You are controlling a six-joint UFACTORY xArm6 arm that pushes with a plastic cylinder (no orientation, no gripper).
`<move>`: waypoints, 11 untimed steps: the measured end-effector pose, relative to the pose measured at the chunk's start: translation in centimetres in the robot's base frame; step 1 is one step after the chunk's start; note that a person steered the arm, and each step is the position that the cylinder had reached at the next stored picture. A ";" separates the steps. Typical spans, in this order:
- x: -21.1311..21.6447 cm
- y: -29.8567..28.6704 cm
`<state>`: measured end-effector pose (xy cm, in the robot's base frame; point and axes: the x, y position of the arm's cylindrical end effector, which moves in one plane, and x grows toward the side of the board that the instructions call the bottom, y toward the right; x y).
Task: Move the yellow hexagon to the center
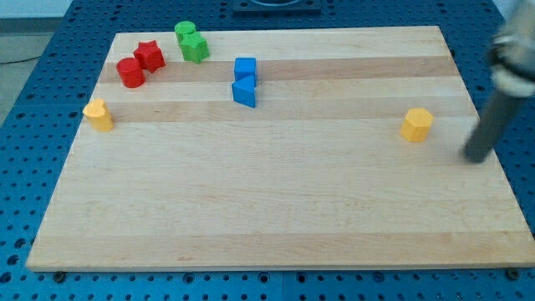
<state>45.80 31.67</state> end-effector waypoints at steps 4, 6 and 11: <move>-2.2 -13.4; -2.9 -16.4; -4.2 -27.0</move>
